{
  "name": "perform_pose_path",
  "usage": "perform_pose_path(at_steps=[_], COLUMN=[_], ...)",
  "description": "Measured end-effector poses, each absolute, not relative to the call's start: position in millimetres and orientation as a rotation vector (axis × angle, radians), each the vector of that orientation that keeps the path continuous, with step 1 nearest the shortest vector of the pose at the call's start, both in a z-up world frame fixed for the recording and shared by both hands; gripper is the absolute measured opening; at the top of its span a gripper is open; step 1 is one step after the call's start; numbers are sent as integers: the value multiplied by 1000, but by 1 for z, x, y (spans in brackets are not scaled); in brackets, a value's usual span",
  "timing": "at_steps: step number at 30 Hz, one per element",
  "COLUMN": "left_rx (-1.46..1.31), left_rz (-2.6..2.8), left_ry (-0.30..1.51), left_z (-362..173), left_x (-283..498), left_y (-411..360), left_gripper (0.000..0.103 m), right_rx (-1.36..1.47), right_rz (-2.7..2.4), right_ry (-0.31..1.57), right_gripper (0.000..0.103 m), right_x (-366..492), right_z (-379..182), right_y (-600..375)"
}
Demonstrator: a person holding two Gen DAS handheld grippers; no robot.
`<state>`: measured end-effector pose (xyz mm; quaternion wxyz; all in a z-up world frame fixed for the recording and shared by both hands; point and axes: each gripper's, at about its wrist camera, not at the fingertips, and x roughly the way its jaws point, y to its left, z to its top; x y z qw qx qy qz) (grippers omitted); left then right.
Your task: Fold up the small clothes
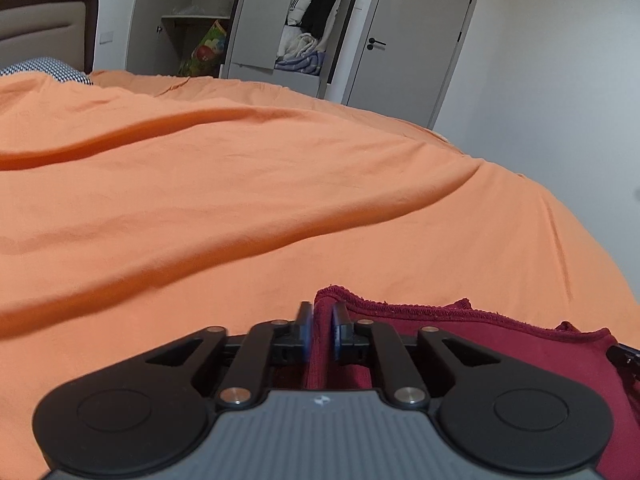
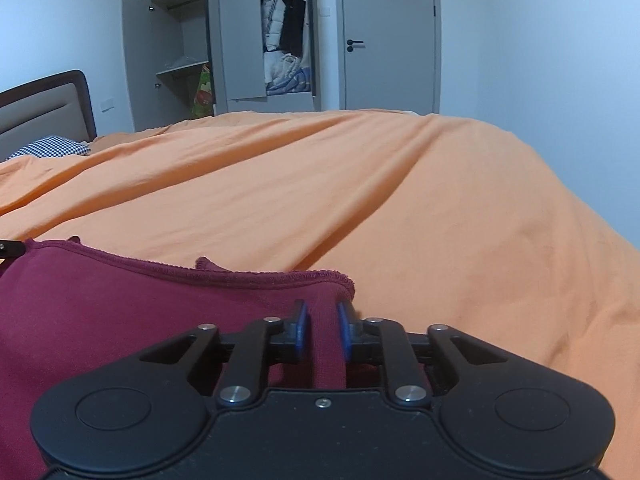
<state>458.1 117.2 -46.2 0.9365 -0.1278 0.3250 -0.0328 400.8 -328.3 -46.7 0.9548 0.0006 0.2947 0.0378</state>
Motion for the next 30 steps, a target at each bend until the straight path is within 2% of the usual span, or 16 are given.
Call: perform_pose_path(at_steps=[1,2,3,4,5,7,8,18,30], left_rx=[-268,-272,-275,-280,-286,-289,-285,-291,-369], left_rz=[-62,-55,-47,-32,-14,2,4,26,97], left_ry=[665,663,658,644,625,587,575,571,589], left_z=[-45,-43,-40,-37,-32,-24,-20,-3,-23], left_x=[457,454,451,446,442,429,424,367,270], left_y=[120,122,124,127,128,130,130,126,135], left_gripper=[27,45,55,76,89,100,102,103,103], right_rx=[-5,-14,-26,-42,-63,-99,-110,-112,-228], right_rz=[81,82,81,74,62,58,55,125,173], right_ry=[593,587,578,566,549,521,514,484,459], right_gripper=[32,40,61,79,85,102,102,102,102], right_x=[399,397,393,390,386,379,376,346,345], right_z=[-45,-43,-40,-37,-33,-26,-23,-6,-26], right_y=[-328,-327,-326,-324,-321,-316,-314,-275,-203])
